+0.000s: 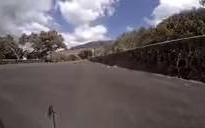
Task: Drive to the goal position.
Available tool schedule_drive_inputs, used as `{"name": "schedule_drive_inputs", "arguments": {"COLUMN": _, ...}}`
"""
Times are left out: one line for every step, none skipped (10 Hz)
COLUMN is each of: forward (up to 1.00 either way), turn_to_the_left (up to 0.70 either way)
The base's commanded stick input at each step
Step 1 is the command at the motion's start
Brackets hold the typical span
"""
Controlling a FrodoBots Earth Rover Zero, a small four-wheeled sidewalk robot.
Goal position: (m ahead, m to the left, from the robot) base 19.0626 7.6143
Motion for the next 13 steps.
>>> {"name": "schedule_drive_inputs", "arguments": {"forward": 0.7, "turn_to_the_left": 0.02}}
{"name": "schedule_drive_inputs", "arguments": {"forward": 0.7, "turn_to_the_left": 0.02}}
{"name": "schedule_drive_inputs", "arguments": {"forward": 0.7, "turn_to_the_left": 0.02}}
{"name": "schedule_drive_inputs", "arguments": {"forward": 0.7, "turn_to_the_left": 0.02}}
{"name": "schedule_drive_inputs", "arguments": {"forward": 0.7, "turn_to_the_left": 0.02}}
{"name": "schedule_drive_inputs", "arguments": {"forward": 0.7, "turn_to_the_left": 0.02}}
{"name": "schedule_drive_inputs", "arguments": {"forward": 0.7, "turn_to_the_left": 0.02}}
{"name": "schedule_drive_inputs", "arguments": {"forward": 0.7, "turn_to_the_left": 0.02}}
{"name": "schedule_drive_inputs", "arguments": {"forward": 0.7, "turn_to_the_left": 0.02}}
{"name": "schedule_drive_inputs", "arguments": {"forward": 0.7, "turn_to_the_left": 0.03}}
{"name": "schedule_drive_inputs", "arguments": {"forward": 0.7, "turn_to_the_left": 0.08}}
{"name": "schedule_drive_inputs", "arguments": {"forward": 0.7, "turn_to_the_left": 0.15}}
{"name": "schedule_drive_inputs", "arguments": {"forward": 0.7, "turn_to_the_left": 0.25}}
